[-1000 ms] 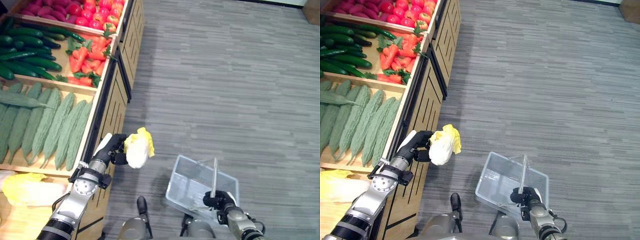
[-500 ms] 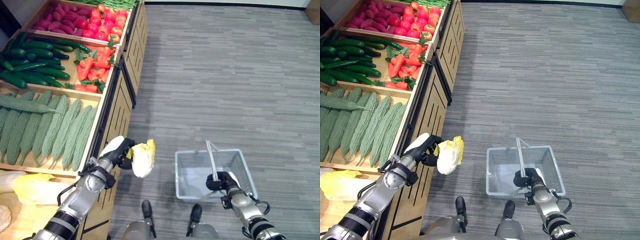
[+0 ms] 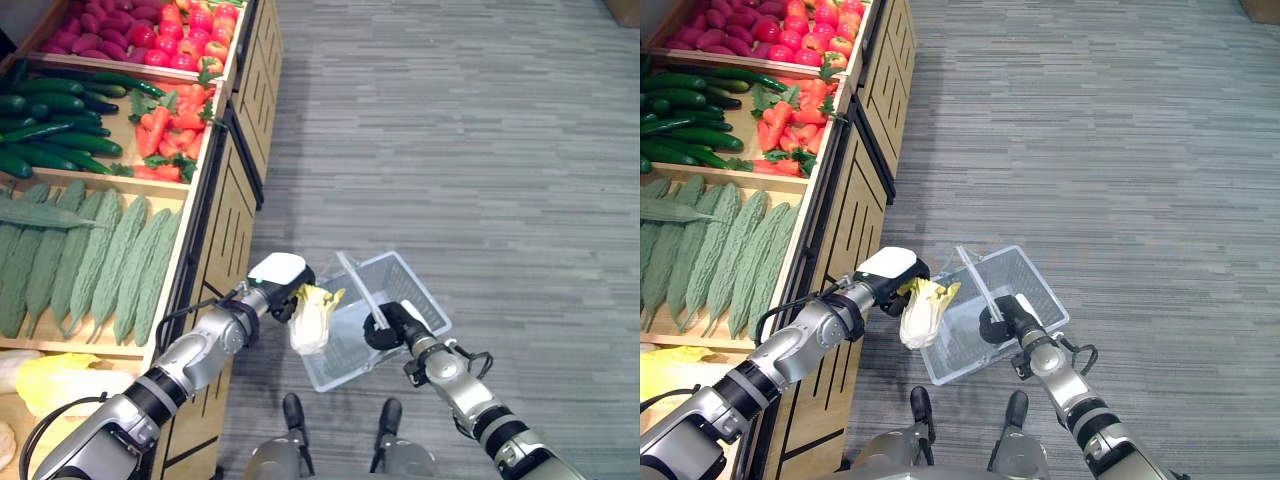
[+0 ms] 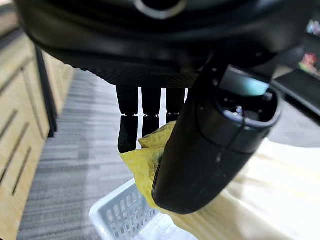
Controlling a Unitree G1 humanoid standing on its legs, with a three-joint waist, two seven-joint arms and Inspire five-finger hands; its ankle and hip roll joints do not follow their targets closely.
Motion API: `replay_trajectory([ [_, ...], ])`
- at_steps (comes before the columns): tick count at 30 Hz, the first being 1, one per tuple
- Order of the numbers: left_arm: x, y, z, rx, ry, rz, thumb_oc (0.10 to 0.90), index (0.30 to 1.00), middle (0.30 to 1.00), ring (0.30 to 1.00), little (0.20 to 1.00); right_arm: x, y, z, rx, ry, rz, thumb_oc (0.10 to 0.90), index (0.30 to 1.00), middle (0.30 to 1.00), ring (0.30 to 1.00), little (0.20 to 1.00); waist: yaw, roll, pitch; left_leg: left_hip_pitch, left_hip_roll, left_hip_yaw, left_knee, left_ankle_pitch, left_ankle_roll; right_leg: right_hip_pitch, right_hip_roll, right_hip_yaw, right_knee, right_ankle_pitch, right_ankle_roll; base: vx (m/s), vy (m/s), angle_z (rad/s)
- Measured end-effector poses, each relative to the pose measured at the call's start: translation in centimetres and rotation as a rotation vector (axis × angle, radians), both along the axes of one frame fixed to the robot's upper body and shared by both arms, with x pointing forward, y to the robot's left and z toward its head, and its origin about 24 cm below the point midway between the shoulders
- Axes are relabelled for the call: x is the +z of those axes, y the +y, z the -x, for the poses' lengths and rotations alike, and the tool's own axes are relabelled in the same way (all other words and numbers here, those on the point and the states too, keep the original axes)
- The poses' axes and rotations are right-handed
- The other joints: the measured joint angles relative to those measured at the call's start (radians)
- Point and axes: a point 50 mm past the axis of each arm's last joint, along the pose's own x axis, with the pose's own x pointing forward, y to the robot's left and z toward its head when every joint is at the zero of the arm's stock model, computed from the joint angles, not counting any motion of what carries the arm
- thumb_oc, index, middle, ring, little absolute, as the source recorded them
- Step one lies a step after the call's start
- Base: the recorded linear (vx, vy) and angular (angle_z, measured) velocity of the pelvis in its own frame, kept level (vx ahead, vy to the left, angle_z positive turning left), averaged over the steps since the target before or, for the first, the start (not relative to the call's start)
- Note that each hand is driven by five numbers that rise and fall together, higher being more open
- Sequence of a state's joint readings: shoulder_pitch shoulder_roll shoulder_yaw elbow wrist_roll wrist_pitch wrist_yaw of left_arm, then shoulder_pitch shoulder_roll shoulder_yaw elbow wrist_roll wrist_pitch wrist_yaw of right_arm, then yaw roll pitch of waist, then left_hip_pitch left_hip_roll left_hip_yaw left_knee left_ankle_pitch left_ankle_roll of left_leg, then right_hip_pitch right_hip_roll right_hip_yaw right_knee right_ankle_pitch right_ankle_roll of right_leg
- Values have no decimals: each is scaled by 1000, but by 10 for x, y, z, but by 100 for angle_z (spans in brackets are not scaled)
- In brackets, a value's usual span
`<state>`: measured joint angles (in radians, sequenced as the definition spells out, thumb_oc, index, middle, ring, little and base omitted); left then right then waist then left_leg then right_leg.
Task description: Get the vegetables into the basket
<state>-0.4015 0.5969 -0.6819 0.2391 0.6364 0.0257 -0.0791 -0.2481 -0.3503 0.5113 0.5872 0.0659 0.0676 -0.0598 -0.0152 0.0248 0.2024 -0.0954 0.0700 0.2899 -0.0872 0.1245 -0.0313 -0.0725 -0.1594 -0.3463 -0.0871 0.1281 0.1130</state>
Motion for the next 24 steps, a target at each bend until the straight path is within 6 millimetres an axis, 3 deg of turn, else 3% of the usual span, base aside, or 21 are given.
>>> replay_trajectory([
  [5, -26, -13, 2, -10, 91, -26, 400, 300, 300, 300, 300, 8, 10, 0, 99, -26, 19, 400, 300, 300, 300, 300, -19, -2, 2, -12, 5, 13, 0, 0, 0, -20, 3, 14, 0, 2, -2, -27, -8, -9],
  [11, -63, -11, 11, 29, 213, -110, 400, 300, 300, 300, 300, 51, 31, -5, 241, -181, -63, 400, 300, 300, 300, 300, -55, -15, 9, -11, 22, 38, 0, 0, -1, -35, 19, 37, 0, 4, -5, -7, -18, -14],
  [16, -69, -12, 11, 46, 210, -114, 400, 300, 300, 300, 300, 72, 34, 2, 299, -238, -122, 400, 300, 300, 300, 300, -53, -16, 11, -8, 26, 48, 0, 1, -2, -35, 26, 41, 0, 3, -4, -3, -12, -2],
  [22, -72, -8, 11, 63, 220, -133, 400, 300, 300, 300, 300, 60, 25, 16, 275, -150, -199, 400, 300, 300, 300, 300, -57, -23, 15, -9, 27, 51, 0, -1, -5, -37, 26, 44, 0, 3, -4, 0, 0, 0],
  [23, -72, -8, 11, 62, 219, -136, 867, 953, 953, 953, 953, 59, 23, 17, 272, -143, -201, 400, 300, 300, 300, 300, -57, -25, 16, -9, 27, 52, 0, -1, -5, -39, 26, 44, 0, 3, -4, -5, -20, -3],
  [24, -72, -8, 11, 58, 212, -147, 900, 1000, 1000, 1000, 1000, 58, 22, 18, 269, -138, -200, 400, 300, 300, 300, 300, -57, -30, 18, -10, 28, 53, -1, -2, -5, -40, 25, 45, 0, 3, -4, -6, -25, -4],
])
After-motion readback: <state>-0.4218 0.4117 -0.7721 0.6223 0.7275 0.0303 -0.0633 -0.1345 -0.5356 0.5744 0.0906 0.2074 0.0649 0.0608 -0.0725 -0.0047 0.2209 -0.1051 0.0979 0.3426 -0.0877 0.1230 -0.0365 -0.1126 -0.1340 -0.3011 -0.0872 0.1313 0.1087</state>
